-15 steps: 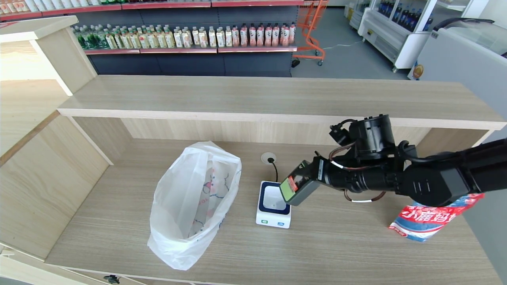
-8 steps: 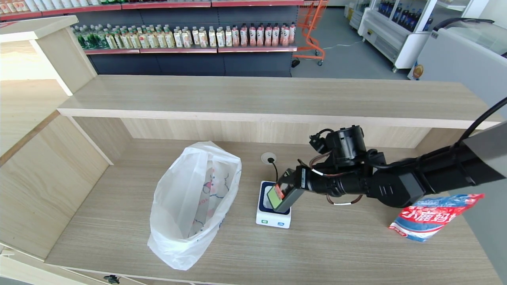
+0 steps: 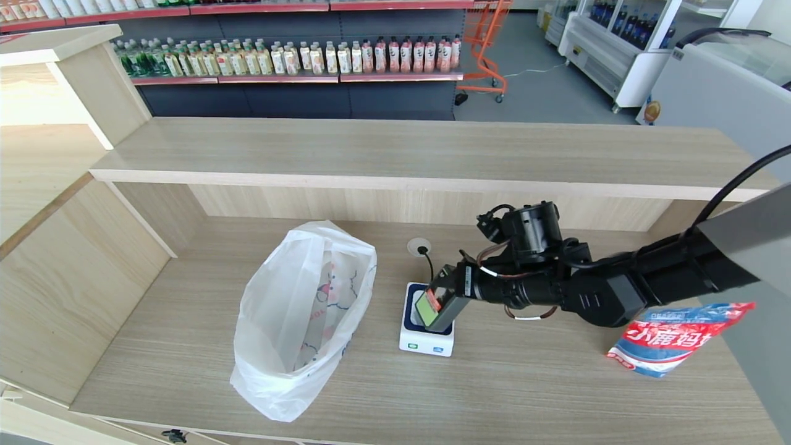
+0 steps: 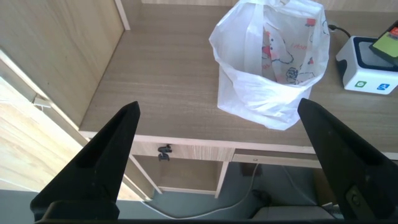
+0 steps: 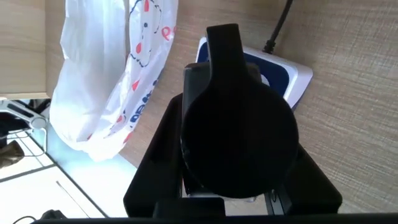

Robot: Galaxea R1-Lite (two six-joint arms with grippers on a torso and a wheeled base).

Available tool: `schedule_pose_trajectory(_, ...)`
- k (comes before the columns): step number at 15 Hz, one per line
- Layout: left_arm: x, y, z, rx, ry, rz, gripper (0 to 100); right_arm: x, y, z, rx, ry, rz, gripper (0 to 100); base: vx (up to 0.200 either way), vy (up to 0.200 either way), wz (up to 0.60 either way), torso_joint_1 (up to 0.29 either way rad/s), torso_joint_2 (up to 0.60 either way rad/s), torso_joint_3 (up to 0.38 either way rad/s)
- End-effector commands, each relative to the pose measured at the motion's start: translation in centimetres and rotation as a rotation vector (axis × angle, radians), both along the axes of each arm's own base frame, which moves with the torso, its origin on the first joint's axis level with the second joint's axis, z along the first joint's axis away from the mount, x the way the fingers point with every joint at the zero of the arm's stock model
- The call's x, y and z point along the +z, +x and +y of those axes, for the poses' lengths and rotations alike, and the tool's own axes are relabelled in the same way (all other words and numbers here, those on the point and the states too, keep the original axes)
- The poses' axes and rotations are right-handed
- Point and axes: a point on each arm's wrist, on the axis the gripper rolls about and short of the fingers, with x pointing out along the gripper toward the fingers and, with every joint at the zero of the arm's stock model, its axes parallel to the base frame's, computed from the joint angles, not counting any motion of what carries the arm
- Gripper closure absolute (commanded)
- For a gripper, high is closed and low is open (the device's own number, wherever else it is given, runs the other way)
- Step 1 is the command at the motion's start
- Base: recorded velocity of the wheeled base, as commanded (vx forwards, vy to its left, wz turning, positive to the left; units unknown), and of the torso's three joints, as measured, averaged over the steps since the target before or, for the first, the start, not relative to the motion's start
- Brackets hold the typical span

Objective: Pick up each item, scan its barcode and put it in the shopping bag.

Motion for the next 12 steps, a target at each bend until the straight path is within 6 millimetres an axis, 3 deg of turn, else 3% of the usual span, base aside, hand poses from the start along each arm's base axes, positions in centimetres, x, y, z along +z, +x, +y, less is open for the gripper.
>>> schedule_pose_trajectory(1, 0.0, 0.0, 0.0, 0.000, 0.000, 0.002, 0, 2.0, -0.6, -0.3, -0.002, 0.039, -0.045, 100, 0.000, 0.000, 0.00, 0.000, 0.00, 0.000)
schedule_pose_trajectory(4, 0.0, 0.0, 0.0, 0.000, 0.000, 0.002, 0, 10.8, -4.5, -2.8, -0.056, 0.233, -0.177, 100, 0.000, 0.000, 0.00, 0.000, 0.00, 0.000)
schedule_pose_trajectory(5, 0.0, 0.0, 0.0, 0.000, 0.000, 0.002, 0, 13.4, -6.6, -5.0, -0.051, 0.182, -0.292, 100, 0.000, 0.000, 0.00, 0.000, 0.00, 0.000)
schedule_pose_trajectory(6, 0.0, 0.0, 0.0, 0.000, 0.000, 0.002, 0, 14.3, -8.3, -7.0, -0.030, 0.032, -0.402, 100, 0.000, 0.000, 0.00, 0.000, 0.00, 0.000)
schedule_pose_trajectory(8, 0.0, 0.0, 0.0, 0.000, 0.000, 0.000, 0, 13.3, -10.4, -9.7, -0.055, -0.222, -0.494, 100, 0.000, 0.000, 0.00, 0.000, 0.00, 0.000)
schedule_pose_trajectory(10, 0.0, 0.0, 0.0, 0.000, 0.000, 0.002, 0, 11.3, -11.6, -11.2, -0.105, -0.293, -0.443, 100, 0.000, 0.000, 0.00, 0.000, 0.00, 0.000)
schedule_pose_trajectory(12, 0.0, 0.0, 0.0, 0.002, -0.002, 0.002, 0, 10.7, -12.7, -11.9, -0.116, -0.298, -0.427, 100, 0.000, 0.000, 0.00, 0.000, 0.00, 0.000)
